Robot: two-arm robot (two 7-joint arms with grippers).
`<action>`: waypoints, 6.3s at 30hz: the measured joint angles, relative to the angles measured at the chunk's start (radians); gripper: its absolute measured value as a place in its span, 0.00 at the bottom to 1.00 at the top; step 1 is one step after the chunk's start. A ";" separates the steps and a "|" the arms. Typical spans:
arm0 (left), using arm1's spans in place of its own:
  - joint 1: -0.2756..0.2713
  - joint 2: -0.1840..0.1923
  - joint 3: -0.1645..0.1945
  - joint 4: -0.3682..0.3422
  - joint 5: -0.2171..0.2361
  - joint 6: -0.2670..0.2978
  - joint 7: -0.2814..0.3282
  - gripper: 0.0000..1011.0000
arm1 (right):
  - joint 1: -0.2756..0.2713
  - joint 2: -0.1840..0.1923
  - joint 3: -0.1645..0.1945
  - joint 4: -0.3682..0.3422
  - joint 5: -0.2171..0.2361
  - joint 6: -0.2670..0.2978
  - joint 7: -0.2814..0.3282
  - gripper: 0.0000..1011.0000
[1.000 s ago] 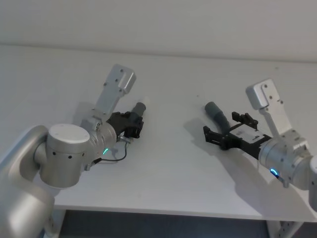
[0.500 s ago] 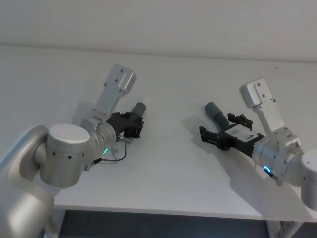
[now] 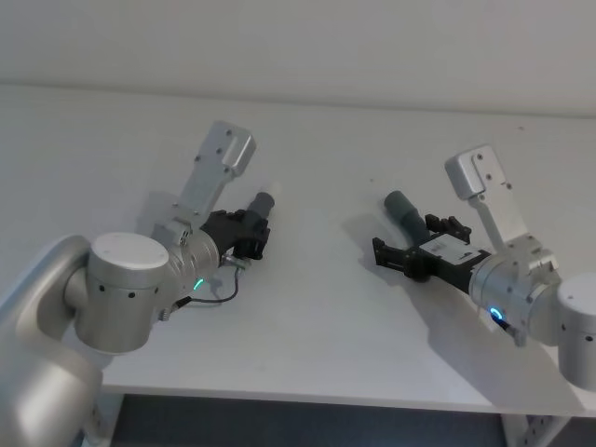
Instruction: Use both hands to pick up one end of the pipe from the table, align the ends, and insert them.
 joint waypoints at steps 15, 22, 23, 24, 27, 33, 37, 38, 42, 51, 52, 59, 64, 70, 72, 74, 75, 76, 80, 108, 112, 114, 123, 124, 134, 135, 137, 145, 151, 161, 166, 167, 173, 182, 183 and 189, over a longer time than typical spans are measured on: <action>0.000 0.000 0.000 0.000 0.000 0.000 0.000 0.33 | 0.010 -0.013 0.005 0.014 -0.004 0.018 0.000 0.82; 0.000 0.000 0.000 0.000 0.000 0.000 0.000 0.33 | 0.012 -0.016 0.005 0.017 -0.005 0.021 0.000 0.63; 0.000 0.000 0.000 0.000 0.000 0.000 0.000 0.33 | 0.012 -0.016 0.005 0.017 -0.005 0.022 0.000 0.57; 0.000 0.000 0.000 0.000 0.000 0.000 0.000 0.33 | 0.012 -0.016 0.006 0.017 -0.005 0.022 0.000 0.55; 0.000 0.000 0.000 0.000 0.000 0.000 0.000 0.33 | 0.012 -0.017 0.006 0.018 -0.006 0.023 0.001 0.45; 0.000 0.000 0.000 0.000 0.000 0.000 0.000 0.33 | 0.013 -0.017 0.006 0.019 -0.006 0.024 0.001 0.26; 0.000 0.000 0.000 0.000 0.000 0.000 0.000 0.33 | 0.013 -0.018 0.006 0.019 -0.006 0.024 0.001 0.25; 0.000 0.000 0.000 0.000 0.000 0.000 0.000 0.33 | 0.013 -0.018 0.006 0.019 -0.006 0.024 0.001 0.25; 0.000 0.000 0.000 0.000 0.000 0.000 0.000 0.33 | 0.014 -0.018 0.006 0.020 -0.006 0.024 0.001 0.25; -0.002 0.001 0.003 0.001 0.004 0.000 -0.001 0.33 | 0.013 -0.019 0.007 0.020 -0.006 0.023 0.003 0.25; -0.003 0.002 0.005 0.001 0.006 0.000 -0.001 0.33 | 0.012 -0.018 0.008 0.020 -0.006 0.019 0.004 0.25; -0.020 0.025 0.032 0.000 0.030 -0.008 -0.026 0.33 | 0.004 -0.009 0.014 0.012 -0.007 -0.036 0.020 0.25; -0.039 0.053 0.057 -0.004 0.051 -0.024 -0.056 0.33 | -0.001 0.004 0.018 0.005 -0.007 -0.090 0.038 0.25; -0.067 0.100 0.091 -0.013 0.080 -0.055 -0.116 0.33 | -0.004 0.034 0.022 -0.001 -0.006 -0.182 0.077 0.25; -0.077 0.121 0.104 -0.018 0.088 -0.067 -0.142 0.33 | -0.003 0.048 0.023 -0.001 -0.004 -0.216 0.096 0.25; -0.085 0.136 0.112 -0.021 0.093 -0.075 -0.159 0.33 | -0.002 0.065 0.024 -0.001 -0.001 -0.256 0.120 0.25; -0.090 0.149 0.118 -0.023 0.098 -0.083 -0.175 0.33 | -0.001 0.072 0.025 -0.001 0.001 -0.268 0.128 0.25; -0.093 0.155 0.121 -0.025 0.100 -0.088 -0.187 0.33 | -0.001 0.075 0.025 0.000 0.002 -0.280 0.136 0.25; -0.107 0.198 0.137 -0.036 0.110 -0.113 -0.242 0.33 | 0.008 0.113 0.026 0.007 0.014 -0.348 0.191 0.25; -0.145 0.344 0.144 -0.057 0.096 -0.298 -0.495 0.33 | 0.092 0.307 -0.007 0.090 0.117 -0.631 0.587 0.25; -0.150 0.349 0.144 -0.055 0.090 -0.317 -0.519 0.33 | 0.092 0.320 -0.007 0.089 0.123 -0.644 0.600 0.25; -0.153 0.352 0.146 -0.055 0.086 -0.328 -0.534 0.33 | 0.090 0.326 -0.007 0.086 0.126 -0.650 0.603 0.25; -0.167 0.362 0.158 -0.056 0.067 -0.359 -0.589 0.33 | 0.079 0.344 -0.003 0.070 0.133 -0.663 0.600 0.25; -0.168 0.362 0.159 -0.056 0.066 -0.361 -0.593 0.33 | 0.079 0.345 -0.003 0.069 0.134 -0.664 0.600 0.25; -0.184 0.369 0.176 -0.057 0.049 -0.377 -0.632 0.33 | 0.076 0.358 -0.006 0.061 0.137 -0.669 0.591 0.25; -0.187 0.369 0.178 -0.058 0.046 -0.379 -0.637 0.33 | 0.076 0.359 -0.007 0.061 0.137 -0.669 0.590 0.25; -0.191 0.370 0.181 -0.058 0.043 -0.381 -0.642 0.33 | 0.077 0.361 -0.009 0.061 0.137 -0.669 0.589 0.25; -0.202 0.370 0.188 -0.057 0.033 -0.389 -0.654 0.33 | 0.084 0.364 -0.020 0.066 0.135 -0.671 0.585 0.25; -0.210 0.368 0.194 -0.050 0.026 -0.393 -0.658 0.33 | 0.090 0.364 -0.028 0.070 0.132 -0.671 0.582 0.25; -0.219 0.369 0.200 -0.043 0.015 -0.396 -0.662 0.33 | 0.100 0.362 -0.042 0.082 0.123 -0.671 0.571 0.25; -0.224 0.371 0.205 -0.039 0.009 -0.397 -0.665 0.33 | 0.105 0.362 -0.048 0.088 0.119 -0.671 0.563 0.25; -0.225 0.371 0.206 -0.037 0.008 -0.398 -0.666 0.33 | 0.105 0.362 -0.050 0.089 0.118 -0.671 0.561 0.25; -0.230 0.372 0.212 -0.033 0.002 -0.400 -0.668 0.33 | 0.110 0.362 -0.058 0.091 0.116 -0.670 0.556 0.25; -0.237 0.375 0.220 -0.028 -0.005 -0.403 -0.668 0.33 | 0.115 0.362 -0.066 0.093 0.116 -0.671 0.549 0.25; -0.238 0.375 0.221 -0.028 -0.006 -0.403 -0.668 0.33 | 0.116 0.362 -0.066 0.093 0.116 -0.671 0.549 0.25; -0.242 0.377 0.226 -0.027 -0.007 -0.403 -0.667 0.33 | 0.121 0.363 -0.073 0.095 0.116 -0.672 0.543 0.25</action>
